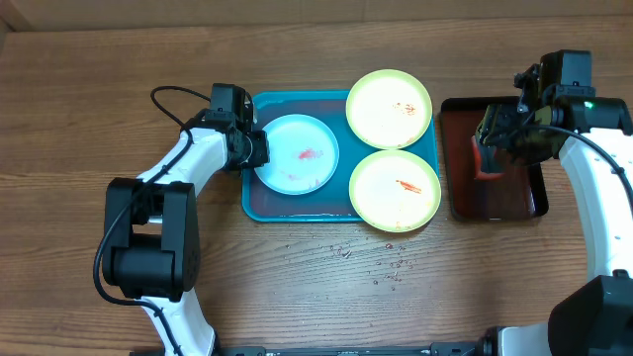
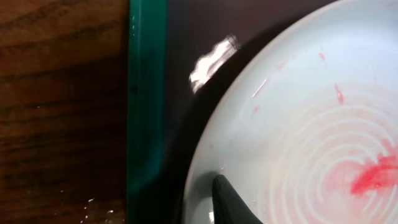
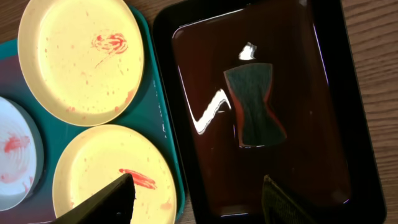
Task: Clean dirty plates on tray and stack at the side
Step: 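Move the left gripper to the white plate's left rim and grip it, then grasp the dark sponge from the brown tray with the right gripper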
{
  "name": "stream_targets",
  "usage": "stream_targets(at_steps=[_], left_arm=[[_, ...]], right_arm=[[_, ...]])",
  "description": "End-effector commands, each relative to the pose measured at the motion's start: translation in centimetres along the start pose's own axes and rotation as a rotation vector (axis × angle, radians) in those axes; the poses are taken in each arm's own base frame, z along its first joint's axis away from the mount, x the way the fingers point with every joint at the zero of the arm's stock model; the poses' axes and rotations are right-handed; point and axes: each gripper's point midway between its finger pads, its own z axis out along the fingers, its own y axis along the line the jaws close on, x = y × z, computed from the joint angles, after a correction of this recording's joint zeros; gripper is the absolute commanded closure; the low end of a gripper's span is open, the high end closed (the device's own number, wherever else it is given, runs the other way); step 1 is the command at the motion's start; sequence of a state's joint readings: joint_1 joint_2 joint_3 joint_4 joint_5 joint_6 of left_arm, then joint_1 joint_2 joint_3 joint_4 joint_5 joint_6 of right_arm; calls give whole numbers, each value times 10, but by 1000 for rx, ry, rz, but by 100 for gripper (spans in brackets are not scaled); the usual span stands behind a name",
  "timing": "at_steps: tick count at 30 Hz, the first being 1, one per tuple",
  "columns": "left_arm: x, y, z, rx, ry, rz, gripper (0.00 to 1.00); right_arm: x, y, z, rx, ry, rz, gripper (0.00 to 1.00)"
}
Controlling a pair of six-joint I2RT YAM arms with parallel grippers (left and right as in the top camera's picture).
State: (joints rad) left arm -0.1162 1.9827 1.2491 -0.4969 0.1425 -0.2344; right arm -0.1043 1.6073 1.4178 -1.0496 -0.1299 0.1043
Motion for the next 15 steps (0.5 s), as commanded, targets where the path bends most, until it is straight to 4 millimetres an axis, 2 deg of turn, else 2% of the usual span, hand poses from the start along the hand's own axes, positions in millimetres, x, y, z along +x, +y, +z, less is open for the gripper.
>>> stream_targets(at_steps=[1, 4, 7, 10, 15], left_arm=[[18, 2, 9, 18, 48, -16, 94], [17, 2, 9, 19, 44, -15, 95], [16, 5, 9, -4, 39, -15, 96], [17, 6, 9, -7, 41, -15, 96], [17, 6, 9, -8, 42, -16, 96]], right_arm=[[-8, 0, -8, 3, -32, 0, 33], [-10, -4, -8, 28, -40, 31, 37], [-13, -20, -10, 118, -68, 151, 43], [-14, -22, -8, 125, -70, 185, 47], [-13, -33, 18, 141, -17, 208, 48]])
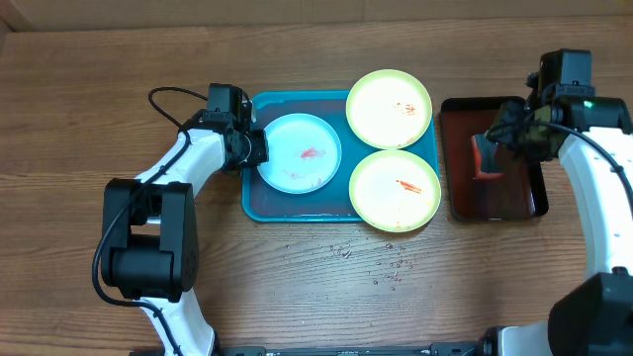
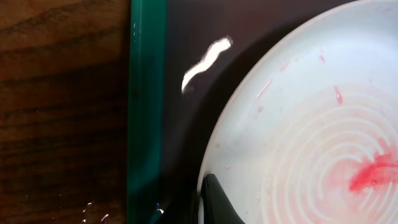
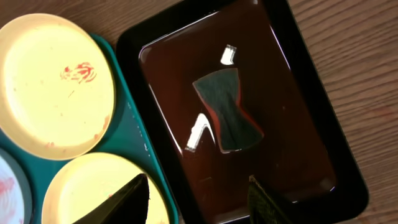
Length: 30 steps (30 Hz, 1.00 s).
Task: Clean dirty plates on tray and stack at the side
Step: 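Grasp the dark sponge from the brown tray with the right gripper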
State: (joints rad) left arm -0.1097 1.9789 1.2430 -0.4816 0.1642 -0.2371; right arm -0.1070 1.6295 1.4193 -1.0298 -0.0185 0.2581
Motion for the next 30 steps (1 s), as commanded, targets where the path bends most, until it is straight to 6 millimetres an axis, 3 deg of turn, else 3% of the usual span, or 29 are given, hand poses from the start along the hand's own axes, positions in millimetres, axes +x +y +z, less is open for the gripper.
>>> stream_targets(at_steps=[1, 6, 9, 14, 18, 22, 24, 30], left_arm=[[19, 8, 9, -30, 51, -9, 96], [19, 8, 9, -31, 52, -10, 96], [19, 8, 9, -30, 50, -10, 96], [17, 8, 10, -29, 44, -9, 96], [16, 8, 10, -28, 39, -8, 96], [14, 13, 9, -59, 27, -6, 96], [13, 18, 9, -86, 22, -6, 96], [13, 18, 9, -86, 21, -7, 96]], right_arm=[[-7, -16, 22, 39, 34, 65, 48], [-3, -45, 61, 14, 143, 103, 62], [-7, -38, 74, -125, 155, -20, 62], [-13, -39, 86, -140, 130, -135, 62], [-9, -26, 106, -98, 142, -202, 62], [1, -27, 130, 29, 176, -217, 63], [12, -26, 143, 54, 216, -235, 70], [19, -31, 152, 82, 245, -204, 78]])
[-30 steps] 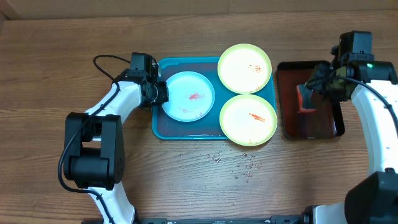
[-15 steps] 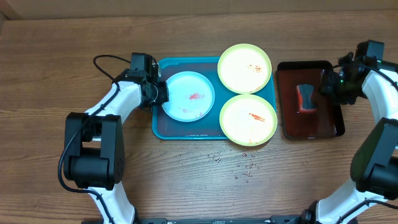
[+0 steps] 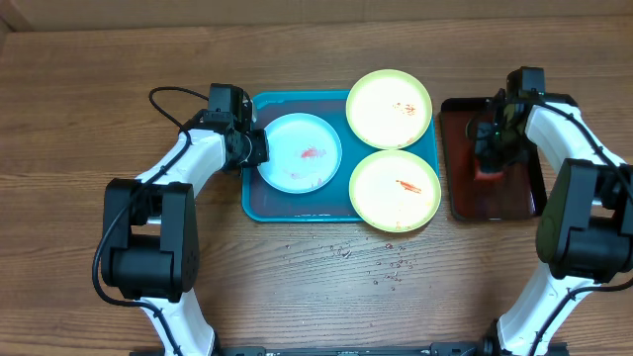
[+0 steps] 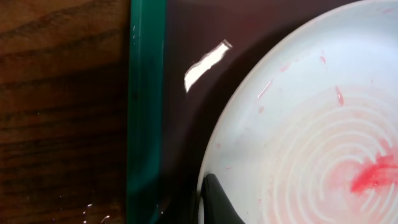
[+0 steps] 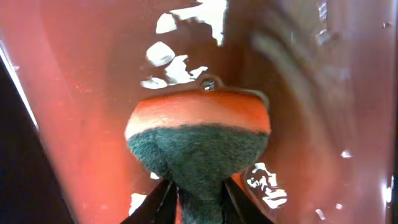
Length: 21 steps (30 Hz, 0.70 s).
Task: Clean dirty plates on tray and stack at the side
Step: 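Grasp the dark sponge from the brown tray with the right gripper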
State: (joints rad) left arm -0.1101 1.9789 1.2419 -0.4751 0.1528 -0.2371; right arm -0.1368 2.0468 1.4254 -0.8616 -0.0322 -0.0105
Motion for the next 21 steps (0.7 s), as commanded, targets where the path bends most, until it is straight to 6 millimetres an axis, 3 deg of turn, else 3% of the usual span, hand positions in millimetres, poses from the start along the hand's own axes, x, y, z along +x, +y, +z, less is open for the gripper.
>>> stream_targets(at_steps=[1, 5, 7, 8, 12, 17, 21], left_arm=[[14, 16, 9, -76, 29, -8, 96], [14, 16, 9, -75, 26, -7, 96], [14, 16, 9, -75, 26, -10, 96], [14, 16, 9, -75, 26, -11, 96], [13, 16, 9, -75, 26, -16, 96], [15, 16, 9, -75, 30, -18, 96], [15, 16, 9, -76, 34, -18, 96]], right_arm=[[-1, -9, 6, 40, 11, 32, 79], [-1, -13, 6, 64, 11, 46, 84], [0, -12, 6, 58, 15, 46, 92], [1, -9, 5, 42, 23, 45, 96], [-2, 13, -11, -62, 36, 42, 96], [-28, 27, -70, -119, -26, 111, 96], [-43, 59, -123, -246, -86, 95, 96]])
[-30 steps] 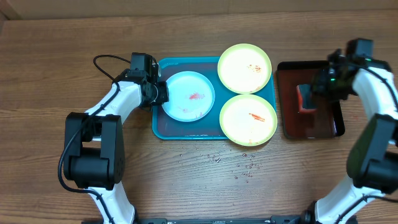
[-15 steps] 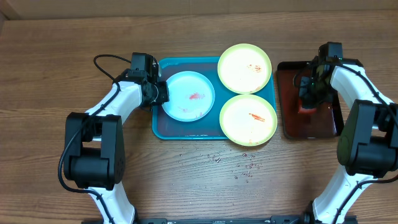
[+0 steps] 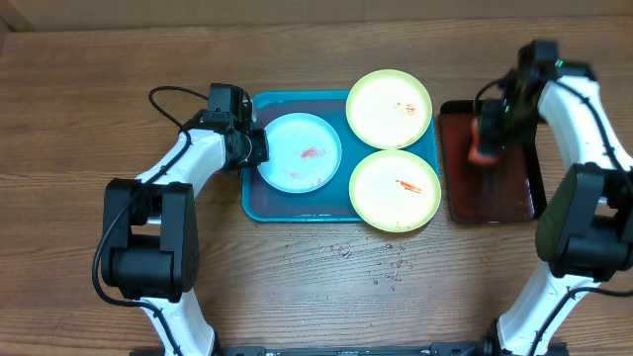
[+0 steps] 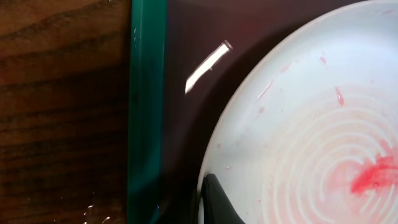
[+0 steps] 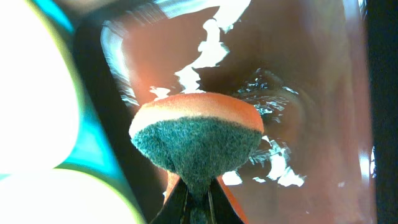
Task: Clean dirty plates on tray and stack at the side
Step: 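Grasp the dark sponge from the brown tray with the right gripper, then scrub the white plate with the sponge while the left gripper holds it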
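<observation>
On the teal tray [image 3: 265, 201] lie a pale blue plate [image 3: 300, 151] and two yellow-green plates [image 3: 389, 107] [image 3: 395, 190], all with red smears. My left gripper [image 3: 253, 148] sits at the blue plate's left rim. In the left wrist view one dark finger [image 4: 217, 202] lies on the rim of the blue plate [image 4: 311, 137]; the other finger is hidden. My right gripper [image 3: 485, 136] is shut on an orange sponge [image 5: 196, 140] with a green scouring face. It holds the sponge over the left edge of the dark red water tray [image 3: 512, 193].
Water drops [image 3: 381, 267] are spattered on the wooden table in front of the teal tray. The water tray's liquid [image 5: 298, 93] ripples. Bare wood lies to the left of the teal tray and along the table's front.
My right gripper has moved with the sponge from low in the water tray to over that tray's left edge, near the yellow-green plates. The left gripper and blue plate are unchanged.
First my right gripper hung open above the sponge lying in the water tray, and the left gripper was at the blue plate's rim. The plate then sat slightly further right. Later the right gripper was shut on the sponge in the water, and now holds it by the tray's left edge.
</observation>
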{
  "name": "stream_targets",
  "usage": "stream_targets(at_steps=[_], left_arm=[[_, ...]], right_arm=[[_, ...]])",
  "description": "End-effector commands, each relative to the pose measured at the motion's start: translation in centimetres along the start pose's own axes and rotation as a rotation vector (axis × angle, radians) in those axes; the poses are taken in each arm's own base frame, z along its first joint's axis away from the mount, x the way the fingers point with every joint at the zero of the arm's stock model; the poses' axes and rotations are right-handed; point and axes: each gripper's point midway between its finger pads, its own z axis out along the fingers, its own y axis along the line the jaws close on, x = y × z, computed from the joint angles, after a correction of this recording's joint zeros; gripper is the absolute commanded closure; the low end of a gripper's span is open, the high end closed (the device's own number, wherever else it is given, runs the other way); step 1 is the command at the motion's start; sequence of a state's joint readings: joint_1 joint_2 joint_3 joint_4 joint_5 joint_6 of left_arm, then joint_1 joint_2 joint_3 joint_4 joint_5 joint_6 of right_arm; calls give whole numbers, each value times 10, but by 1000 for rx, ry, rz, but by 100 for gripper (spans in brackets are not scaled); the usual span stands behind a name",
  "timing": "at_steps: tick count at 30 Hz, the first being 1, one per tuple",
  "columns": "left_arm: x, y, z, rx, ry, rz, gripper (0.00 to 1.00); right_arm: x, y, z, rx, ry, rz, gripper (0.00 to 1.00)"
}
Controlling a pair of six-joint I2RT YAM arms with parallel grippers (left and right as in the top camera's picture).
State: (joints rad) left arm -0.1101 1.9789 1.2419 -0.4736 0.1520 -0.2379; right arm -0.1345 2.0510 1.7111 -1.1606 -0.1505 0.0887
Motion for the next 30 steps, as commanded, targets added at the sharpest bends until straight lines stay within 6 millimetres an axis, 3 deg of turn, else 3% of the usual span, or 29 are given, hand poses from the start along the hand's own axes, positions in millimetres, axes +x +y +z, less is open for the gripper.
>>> stream_targets(at_steps=[1, 3, 7, 8, 13, 16, 17, 24, 30], left_arm=[[16, 16, 9, -76, 34, -17, 96], [15, 16, 9, -75, 32, -17, 96], [17, 13, 9, -60, 43, -18, 96], [20, 9, 9, -33, 57, -19, 96], [23, -2, 9, 30, 72, -19, 96], [24, -7, 8, 66, 80, -22, 96], [24, -9, 8, 86, 85, -26, 96], [35, -10, 6, 108, 135, -37, 96], [48, -4, 3, 96, 190, -59, 96]], right_arm=[[-15, 54, -62, -166, -116, -32, 96], [-10, 78, -70, -211, -119, -55, 96], [13, 130, -64, -260, -69, -81, 96], [26, 159, -57, -279, -51, -112, 96], [64, 232, -35, -334, -33, -189, 96], [81, 262, -16, -333, -41, -218, 96], [90, 273, 2, -301, -41, -223, 96], [111, 286, 71, -201, 6, -258, 96], [110, 275, 102, -126, 10, -241, 96]])
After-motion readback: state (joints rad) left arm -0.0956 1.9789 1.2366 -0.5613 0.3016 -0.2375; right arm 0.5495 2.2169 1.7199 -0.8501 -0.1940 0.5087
